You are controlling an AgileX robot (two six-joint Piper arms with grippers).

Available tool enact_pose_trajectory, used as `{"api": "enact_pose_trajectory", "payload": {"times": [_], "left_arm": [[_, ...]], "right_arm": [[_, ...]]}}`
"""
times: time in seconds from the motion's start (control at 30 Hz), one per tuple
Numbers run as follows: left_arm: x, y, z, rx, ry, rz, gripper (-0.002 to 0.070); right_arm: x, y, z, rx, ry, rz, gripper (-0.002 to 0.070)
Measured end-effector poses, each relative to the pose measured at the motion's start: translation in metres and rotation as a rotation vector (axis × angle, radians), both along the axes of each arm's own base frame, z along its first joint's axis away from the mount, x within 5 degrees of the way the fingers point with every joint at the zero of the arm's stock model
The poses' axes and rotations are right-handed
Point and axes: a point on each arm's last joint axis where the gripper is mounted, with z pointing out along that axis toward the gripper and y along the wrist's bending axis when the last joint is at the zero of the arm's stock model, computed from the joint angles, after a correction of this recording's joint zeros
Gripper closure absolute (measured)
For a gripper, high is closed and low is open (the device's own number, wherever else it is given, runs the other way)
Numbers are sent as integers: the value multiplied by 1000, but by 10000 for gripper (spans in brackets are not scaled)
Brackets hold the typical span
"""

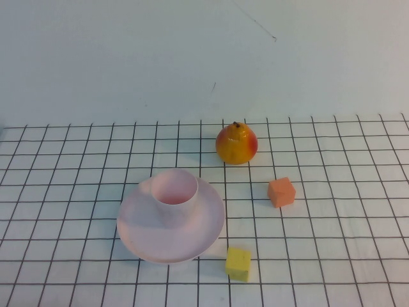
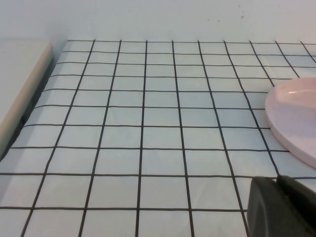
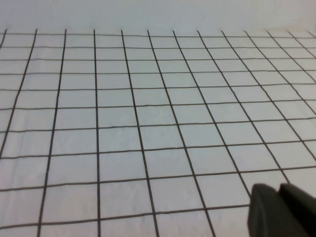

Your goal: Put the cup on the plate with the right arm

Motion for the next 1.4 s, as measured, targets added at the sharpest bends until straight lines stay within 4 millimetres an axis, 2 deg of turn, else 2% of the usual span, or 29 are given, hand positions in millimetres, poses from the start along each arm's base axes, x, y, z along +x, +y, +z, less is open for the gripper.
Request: {"api": "enact_pose_trajectory", "payload": {"times": [1.4], "left_arm": [[0,0,0,0,0,0,678]], "right_arm": [[1,9,0,-12,1,139,638]]}}
